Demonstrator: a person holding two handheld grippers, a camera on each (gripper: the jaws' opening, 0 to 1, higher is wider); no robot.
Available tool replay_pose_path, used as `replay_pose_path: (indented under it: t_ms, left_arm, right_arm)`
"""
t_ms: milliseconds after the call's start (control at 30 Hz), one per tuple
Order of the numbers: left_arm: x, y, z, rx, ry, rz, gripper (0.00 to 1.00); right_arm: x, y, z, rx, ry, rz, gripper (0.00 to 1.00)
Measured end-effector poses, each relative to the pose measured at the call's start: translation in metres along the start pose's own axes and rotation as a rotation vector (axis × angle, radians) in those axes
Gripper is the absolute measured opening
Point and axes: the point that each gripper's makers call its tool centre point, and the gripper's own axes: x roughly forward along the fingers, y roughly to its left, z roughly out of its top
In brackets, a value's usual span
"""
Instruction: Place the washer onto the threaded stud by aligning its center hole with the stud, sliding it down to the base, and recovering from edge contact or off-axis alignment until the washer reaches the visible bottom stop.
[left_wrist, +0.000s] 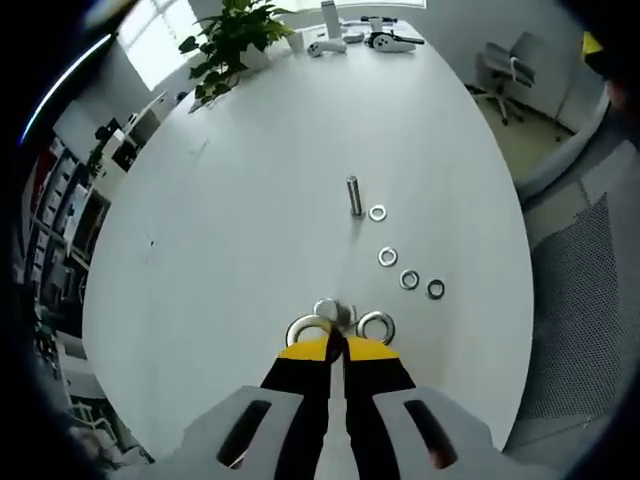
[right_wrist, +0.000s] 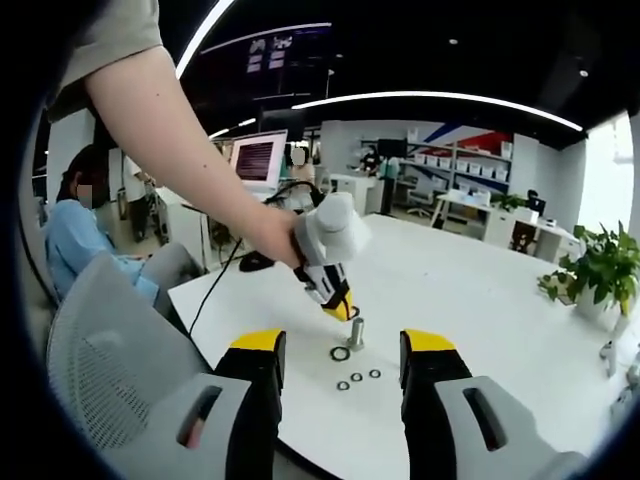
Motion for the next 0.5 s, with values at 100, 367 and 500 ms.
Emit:
replay_pose_path:
  t_ms: [100,367,500]
  left_arm:
    - [-0.001,0.002,0.003,-0.001,-0.012,0.006,0.01]
    - [0.003,-0.002,0.012,0.024,-0.004,-0.015,0.01]
    - [0.008,-0.005,0.017,0.038,-0.003,-0.027,0.01]
  right_arm:
    - [0.0,0.001,0.0,-0.001,0.0,0.003,0.48]
    - [0.0,0.001,-0.001,-0.008,0.004,0.005,0.48]
    - [0.0,0.002,-0.001,-0.014,0.004,0.006,0.48]
